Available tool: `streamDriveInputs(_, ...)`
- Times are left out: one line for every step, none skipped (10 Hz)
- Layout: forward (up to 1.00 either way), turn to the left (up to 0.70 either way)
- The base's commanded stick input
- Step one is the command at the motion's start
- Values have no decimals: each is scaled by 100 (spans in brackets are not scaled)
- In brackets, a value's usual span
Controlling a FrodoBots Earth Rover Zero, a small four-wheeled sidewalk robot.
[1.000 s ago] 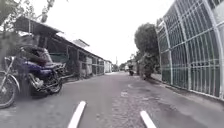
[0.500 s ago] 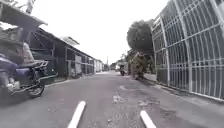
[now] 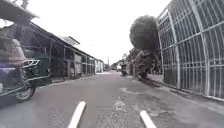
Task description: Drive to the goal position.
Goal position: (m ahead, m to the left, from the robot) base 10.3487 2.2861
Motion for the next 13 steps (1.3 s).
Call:
streamDriveInputs(85,0)
streamDriveInputs(85,0)
streamDriveInputs(85,0)
streamDriveInputs(85,0)
streamDriveInputs(85,0)
streamDriveInputs(85,0)
streamDriveInputs(85,0)
streamDriveInputs(85,-15)
streamDriveInputs(85,-32)
streamDriveInputs(85,-33)
streamDriveInputs(85,-34)
streamDriveInputs(85,-34)
streamDriveInputs(85,-4)
